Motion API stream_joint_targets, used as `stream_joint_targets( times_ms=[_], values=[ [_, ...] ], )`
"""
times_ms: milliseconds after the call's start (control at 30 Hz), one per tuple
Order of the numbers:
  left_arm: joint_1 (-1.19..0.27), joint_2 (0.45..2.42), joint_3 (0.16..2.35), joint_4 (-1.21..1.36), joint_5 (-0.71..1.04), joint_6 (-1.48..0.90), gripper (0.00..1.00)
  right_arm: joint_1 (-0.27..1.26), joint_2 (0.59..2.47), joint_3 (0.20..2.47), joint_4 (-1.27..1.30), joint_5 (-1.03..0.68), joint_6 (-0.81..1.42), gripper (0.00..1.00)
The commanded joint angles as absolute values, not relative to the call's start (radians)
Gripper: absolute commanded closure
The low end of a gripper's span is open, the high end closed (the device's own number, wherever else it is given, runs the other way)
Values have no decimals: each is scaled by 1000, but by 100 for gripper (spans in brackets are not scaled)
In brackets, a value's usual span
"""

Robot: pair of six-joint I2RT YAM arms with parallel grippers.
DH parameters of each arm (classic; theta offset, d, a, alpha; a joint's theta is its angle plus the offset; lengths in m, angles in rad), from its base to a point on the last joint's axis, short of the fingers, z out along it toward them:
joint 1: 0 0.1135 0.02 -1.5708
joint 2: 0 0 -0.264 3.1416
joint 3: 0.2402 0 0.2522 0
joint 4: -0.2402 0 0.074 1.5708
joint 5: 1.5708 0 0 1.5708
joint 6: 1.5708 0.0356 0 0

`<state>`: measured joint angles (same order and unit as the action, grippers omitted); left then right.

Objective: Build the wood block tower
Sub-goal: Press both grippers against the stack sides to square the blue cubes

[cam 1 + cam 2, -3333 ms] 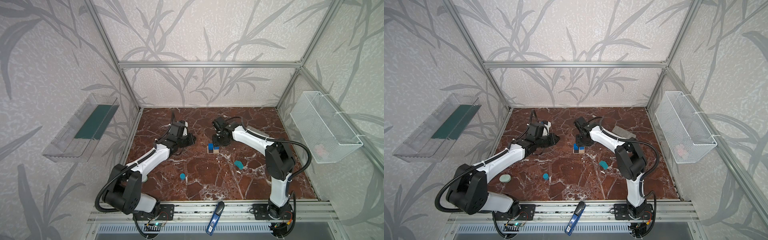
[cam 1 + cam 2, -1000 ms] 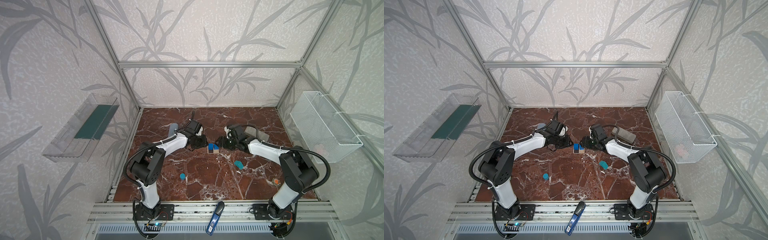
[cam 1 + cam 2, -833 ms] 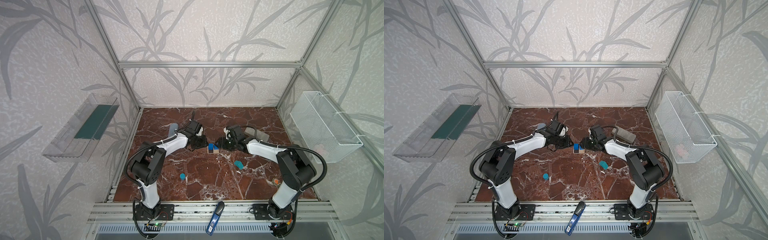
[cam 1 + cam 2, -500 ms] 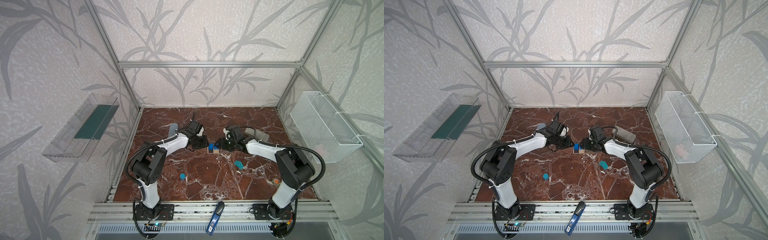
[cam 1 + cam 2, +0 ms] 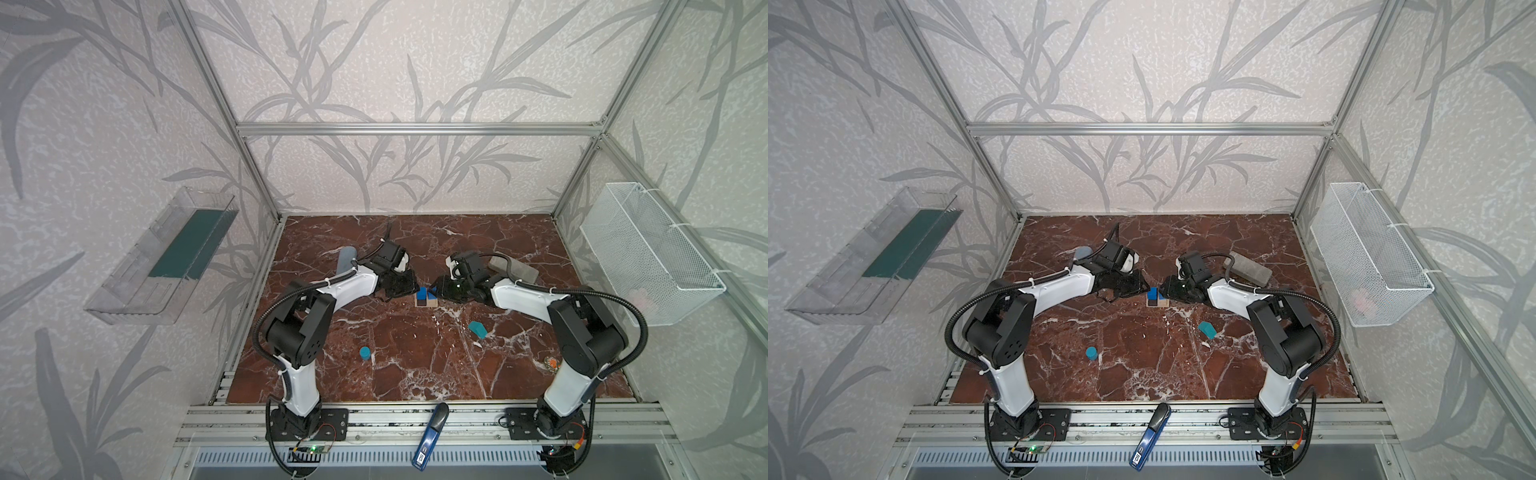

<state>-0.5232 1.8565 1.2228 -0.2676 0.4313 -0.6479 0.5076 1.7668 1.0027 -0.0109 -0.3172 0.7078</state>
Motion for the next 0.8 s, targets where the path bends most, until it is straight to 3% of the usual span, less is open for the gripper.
stream_joint_targets(
  times_ms=[0,767],
  values=[
    [-530,1871,1254,-258,449,-653,75,505,1777,1022,0,-332,711,52],
    [-539,1882,1265,-255,462,-661,77,508,1781,1026,3,-347,715,63]
  ],
)
